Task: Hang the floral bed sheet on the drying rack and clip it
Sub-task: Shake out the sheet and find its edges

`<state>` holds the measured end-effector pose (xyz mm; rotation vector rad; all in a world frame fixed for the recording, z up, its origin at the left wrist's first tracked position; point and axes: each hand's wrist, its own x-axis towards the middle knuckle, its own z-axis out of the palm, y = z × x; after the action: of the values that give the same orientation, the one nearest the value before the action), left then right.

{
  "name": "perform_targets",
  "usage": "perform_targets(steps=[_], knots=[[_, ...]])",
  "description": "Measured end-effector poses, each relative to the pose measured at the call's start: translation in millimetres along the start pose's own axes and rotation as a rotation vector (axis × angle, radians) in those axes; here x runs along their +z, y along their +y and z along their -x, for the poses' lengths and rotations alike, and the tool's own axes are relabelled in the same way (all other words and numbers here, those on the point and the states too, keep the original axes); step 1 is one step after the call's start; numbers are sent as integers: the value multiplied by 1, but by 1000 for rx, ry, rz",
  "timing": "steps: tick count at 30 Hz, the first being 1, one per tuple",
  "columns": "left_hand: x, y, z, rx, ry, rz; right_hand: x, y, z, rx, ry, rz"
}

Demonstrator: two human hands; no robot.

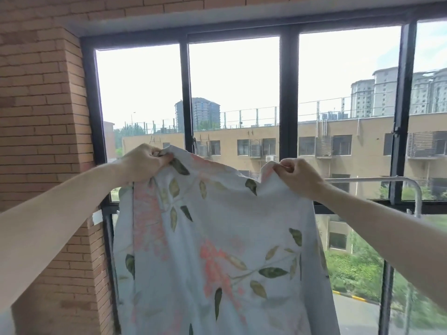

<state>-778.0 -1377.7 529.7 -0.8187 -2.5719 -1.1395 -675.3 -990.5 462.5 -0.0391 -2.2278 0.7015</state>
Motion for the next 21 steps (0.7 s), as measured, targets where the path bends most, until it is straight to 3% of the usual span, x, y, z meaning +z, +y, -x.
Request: perform_targets(steps=[4,7,8,11,14,17,21], knots=[[-6,-4,-2,-48,-29,-100,-5,11,9,77,116,-77],[-8,2,0,15,47,-67,-16,-18,-1,-3,467,-276],[-7,8,1,27,80,-89,-18,-33,-10,-69,491,-302],[-3,17,6,45,105,-151,-20,-59,-30,-189,261,-76],[-13,10,7,72,225,-122,-37,-37,-43,-134,416,-37],[-25,0,8,34,244,-190,-34,-27,-37,-184,246,56],[-20,1,11,95,122,-210,-19,-30,-32,-134,207,-18]])
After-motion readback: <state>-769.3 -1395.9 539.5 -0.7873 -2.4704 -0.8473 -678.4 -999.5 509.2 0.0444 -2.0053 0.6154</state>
